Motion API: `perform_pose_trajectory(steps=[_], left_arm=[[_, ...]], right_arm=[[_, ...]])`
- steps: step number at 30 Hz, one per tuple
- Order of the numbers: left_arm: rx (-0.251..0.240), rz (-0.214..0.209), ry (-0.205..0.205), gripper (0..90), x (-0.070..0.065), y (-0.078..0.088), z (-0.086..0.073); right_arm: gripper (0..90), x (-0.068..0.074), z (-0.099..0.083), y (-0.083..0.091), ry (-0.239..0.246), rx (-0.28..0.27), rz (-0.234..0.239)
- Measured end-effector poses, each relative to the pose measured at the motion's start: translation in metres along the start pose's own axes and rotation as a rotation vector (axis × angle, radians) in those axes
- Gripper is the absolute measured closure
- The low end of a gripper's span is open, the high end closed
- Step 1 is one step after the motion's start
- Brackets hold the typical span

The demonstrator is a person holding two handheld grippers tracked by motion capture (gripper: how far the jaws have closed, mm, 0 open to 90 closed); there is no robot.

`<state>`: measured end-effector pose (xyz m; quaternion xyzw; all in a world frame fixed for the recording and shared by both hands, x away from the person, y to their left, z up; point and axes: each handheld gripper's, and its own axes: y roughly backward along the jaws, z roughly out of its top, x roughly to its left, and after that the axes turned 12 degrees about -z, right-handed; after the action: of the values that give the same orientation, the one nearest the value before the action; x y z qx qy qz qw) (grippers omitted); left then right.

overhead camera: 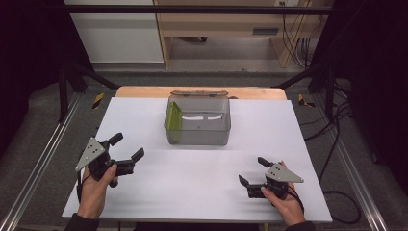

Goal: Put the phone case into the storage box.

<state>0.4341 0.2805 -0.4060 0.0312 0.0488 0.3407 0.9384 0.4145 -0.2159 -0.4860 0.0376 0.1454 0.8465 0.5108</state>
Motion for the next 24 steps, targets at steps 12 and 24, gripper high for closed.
perform_pose_trajectory(steps=[12,24], left_arm=[[0.002,-0.011,-0.002,0.7,-0.007,0.005,-0.012],[0.005,-0.018,0.013,0.7,-0.013,0.011,-0.027]], right_arm=[[4.9,0.0,0.0,0.0,0.009,-0.007,0.004],[5.0,0.001,0.0,0.001,0.015,-0.015,0.005]])
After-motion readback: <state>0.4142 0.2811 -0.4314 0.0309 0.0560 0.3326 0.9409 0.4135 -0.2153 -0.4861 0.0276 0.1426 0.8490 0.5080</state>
